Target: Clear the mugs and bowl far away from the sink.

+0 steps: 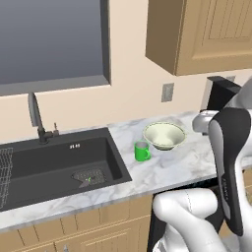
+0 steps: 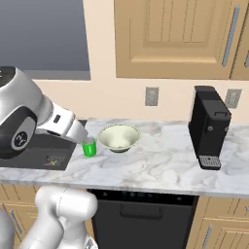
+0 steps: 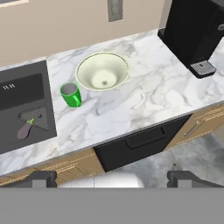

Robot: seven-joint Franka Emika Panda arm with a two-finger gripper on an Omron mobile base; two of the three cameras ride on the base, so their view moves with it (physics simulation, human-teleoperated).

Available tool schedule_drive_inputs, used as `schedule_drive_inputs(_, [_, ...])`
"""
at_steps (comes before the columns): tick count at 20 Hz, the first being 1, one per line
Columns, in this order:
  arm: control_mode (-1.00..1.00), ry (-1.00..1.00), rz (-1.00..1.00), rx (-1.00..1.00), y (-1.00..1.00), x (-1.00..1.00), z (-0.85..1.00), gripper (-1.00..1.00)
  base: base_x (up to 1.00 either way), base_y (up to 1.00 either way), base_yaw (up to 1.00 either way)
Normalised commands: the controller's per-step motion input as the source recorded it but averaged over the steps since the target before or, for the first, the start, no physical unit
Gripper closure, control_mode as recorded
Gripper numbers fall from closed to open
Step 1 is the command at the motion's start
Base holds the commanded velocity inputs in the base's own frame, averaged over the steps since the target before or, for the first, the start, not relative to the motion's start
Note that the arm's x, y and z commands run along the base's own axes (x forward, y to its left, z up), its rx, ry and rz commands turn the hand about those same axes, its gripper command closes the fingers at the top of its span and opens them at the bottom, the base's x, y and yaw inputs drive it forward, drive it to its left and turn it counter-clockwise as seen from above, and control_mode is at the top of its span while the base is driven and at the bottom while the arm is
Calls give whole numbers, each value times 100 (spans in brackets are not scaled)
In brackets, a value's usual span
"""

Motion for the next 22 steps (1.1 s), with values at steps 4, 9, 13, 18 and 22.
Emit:
schedule_drive_inputs(4, [-100,0,1,0,-26,7,-30,-100,0,0,0])
schedule_drive_inputs(9, [-100,-2,0,1,-38,5,-33,-100,0,0,0])
schedule_drive_inputs(13, [-100,-6,0,1,-32,26,-42,-100,0,0,0])
schedule_drive_inputs(18, [-100,-4,1,1,-23,51,-33,-100,0,0,0])
schedule_drive_inputs(22, [-100,0,2,0,-23,52,-37,-100,0,0,0])
